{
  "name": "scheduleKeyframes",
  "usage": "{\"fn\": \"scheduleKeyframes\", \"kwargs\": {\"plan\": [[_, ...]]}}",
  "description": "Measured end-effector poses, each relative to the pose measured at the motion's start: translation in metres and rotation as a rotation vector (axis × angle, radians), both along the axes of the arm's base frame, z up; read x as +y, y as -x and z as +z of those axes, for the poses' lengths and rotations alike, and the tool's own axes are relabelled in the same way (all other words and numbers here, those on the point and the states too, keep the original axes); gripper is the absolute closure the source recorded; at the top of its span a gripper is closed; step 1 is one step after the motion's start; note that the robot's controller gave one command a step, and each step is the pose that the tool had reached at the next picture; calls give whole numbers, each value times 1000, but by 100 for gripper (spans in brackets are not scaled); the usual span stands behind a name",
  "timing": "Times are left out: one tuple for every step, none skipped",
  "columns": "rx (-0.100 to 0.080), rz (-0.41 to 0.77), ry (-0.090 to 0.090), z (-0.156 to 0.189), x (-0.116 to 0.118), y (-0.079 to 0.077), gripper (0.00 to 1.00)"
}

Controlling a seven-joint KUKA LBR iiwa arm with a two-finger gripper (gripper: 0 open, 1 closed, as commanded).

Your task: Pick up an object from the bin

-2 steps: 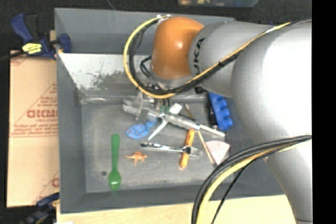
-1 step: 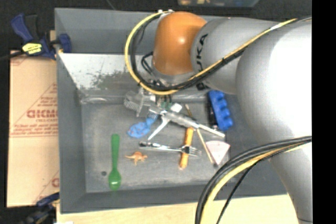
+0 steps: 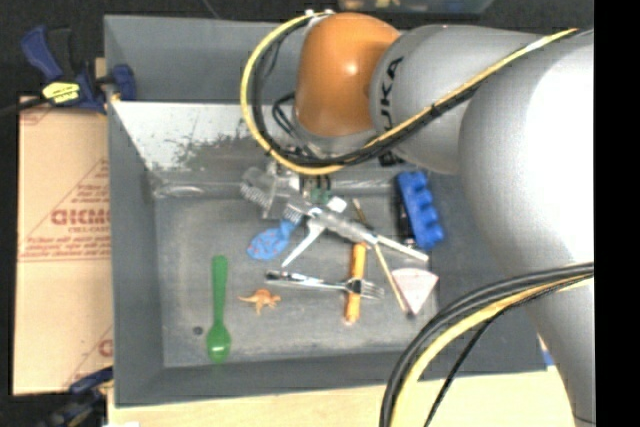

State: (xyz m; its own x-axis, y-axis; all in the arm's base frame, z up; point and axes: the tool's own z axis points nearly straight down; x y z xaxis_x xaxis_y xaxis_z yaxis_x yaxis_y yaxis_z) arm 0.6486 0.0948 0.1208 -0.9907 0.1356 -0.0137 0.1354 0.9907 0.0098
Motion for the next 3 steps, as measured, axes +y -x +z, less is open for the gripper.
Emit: {"fn": "scheduleKeyframes", "kwargs": {"plan": [[-2, 0, 0, 23, 0, -1, 100], [-3, -1, -1, 39, 0, -1, 100], [-5, -2, -2, 53, 0, -1, 100]]}}
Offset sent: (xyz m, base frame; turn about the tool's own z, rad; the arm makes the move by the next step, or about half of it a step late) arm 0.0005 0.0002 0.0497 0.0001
